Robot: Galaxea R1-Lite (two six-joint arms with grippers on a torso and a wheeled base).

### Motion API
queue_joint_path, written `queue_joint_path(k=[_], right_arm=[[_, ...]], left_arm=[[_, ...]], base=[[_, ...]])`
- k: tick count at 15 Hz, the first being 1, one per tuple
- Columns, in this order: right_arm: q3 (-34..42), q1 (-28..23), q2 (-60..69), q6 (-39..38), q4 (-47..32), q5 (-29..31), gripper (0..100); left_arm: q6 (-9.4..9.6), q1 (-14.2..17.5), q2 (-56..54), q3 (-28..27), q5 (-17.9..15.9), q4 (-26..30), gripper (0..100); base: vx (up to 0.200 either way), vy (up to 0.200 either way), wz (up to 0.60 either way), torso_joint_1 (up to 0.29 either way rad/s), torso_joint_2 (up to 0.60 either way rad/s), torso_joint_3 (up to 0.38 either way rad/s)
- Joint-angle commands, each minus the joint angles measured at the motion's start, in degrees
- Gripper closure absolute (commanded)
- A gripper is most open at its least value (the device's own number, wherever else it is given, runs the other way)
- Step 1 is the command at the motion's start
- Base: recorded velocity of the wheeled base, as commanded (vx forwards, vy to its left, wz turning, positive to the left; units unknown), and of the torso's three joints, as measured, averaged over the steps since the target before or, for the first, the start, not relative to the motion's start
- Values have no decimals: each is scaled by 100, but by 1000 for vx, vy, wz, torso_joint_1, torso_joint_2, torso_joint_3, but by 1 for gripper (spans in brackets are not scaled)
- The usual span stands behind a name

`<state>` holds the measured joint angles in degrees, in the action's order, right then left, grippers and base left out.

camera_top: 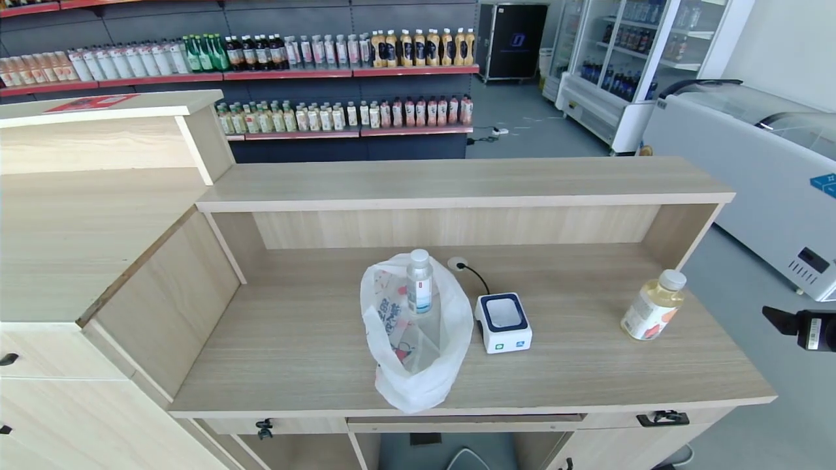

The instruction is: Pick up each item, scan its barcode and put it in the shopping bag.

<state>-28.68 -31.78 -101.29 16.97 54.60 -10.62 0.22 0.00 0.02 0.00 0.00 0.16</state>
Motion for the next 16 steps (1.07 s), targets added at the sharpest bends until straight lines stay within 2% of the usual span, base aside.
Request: queue_joint_path(k=[1, 4, 6, 11, 16], right_arm=[[-23, -21, -989, 17, 710, -353, 0], [-173, 14, -1639, 61, 1334, -476, 0], [-357, 14, -1912, 307, 1343, -696, 0], [-726, 23, -2351, 492, 1527, -740, 0], [-1069, 339, -2659, 474, 1747, -784, 0]], left_arm=[[4, 0, -2, 0, 0, 2, 0], [4, 0, -2, 0, 0, 2, 0], [4, 0, -2, 0, 0, 2, 0], [4, 0, -2, 0, 0, 2, 0], [4, 0, -2, 0, 0, 2, 0]], base=[[0, 0, 0, 0, 0, 0], [0, 0, 0, 0, 0, 0], [0, 0, 0, 0, 0, 0], [0, 0, 0, 0, 0, 0], [0, 0, 0, 0, 0, 0]])
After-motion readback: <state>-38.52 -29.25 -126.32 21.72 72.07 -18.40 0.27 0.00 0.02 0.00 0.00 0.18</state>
